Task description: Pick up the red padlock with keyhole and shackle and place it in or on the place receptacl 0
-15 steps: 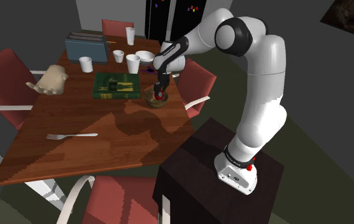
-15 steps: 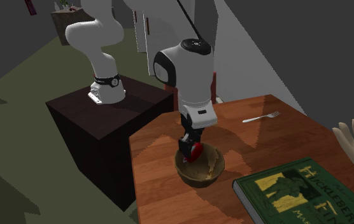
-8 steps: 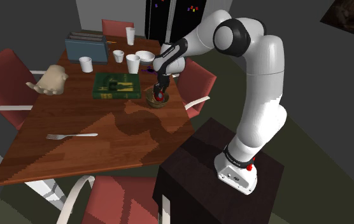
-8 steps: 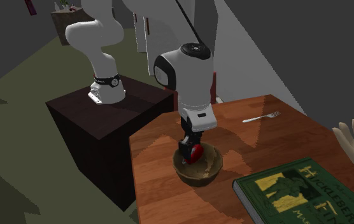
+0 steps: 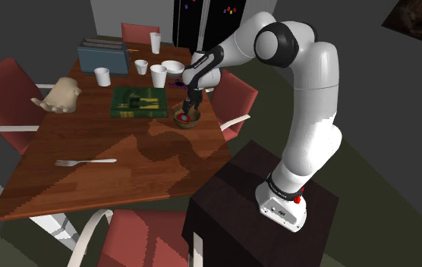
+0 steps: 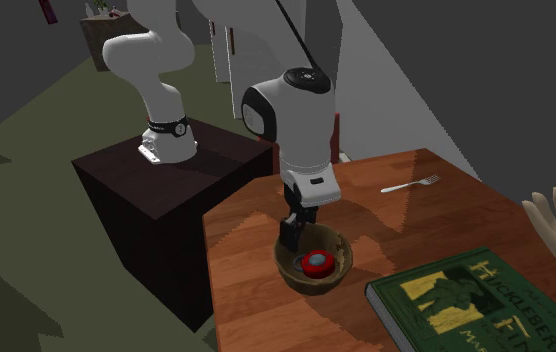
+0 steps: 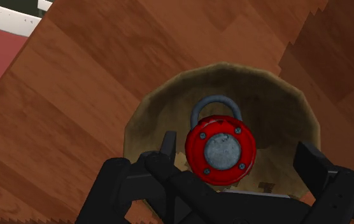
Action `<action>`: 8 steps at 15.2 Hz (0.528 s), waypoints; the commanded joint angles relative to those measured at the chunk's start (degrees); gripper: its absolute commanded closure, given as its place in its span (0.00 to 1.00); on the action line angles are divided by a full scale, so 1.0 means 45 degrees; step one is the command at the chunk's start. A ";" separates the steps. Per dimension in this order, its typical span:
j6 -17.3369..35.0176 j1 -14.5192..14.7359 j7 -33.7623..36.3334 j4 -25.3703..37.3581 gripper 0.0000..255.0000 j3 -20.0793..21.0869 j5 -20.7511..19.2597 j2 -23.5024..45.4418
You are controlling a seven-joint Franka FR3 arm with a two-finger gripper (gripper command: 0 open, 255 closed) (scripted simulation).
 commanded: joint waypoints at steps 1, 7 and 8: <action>-0.0313 0.0003 0.0024 -0.0011 0.00 -0.0030 -0.0038 -0.0324; -0.1219 0.0005 0.0095 0.0045 0.00 -0.0106 -0.0147 -0.1173; -0.1219 0.0005 0.0095 0.0045 0.00 -0.0106 -0.0147 -0.1173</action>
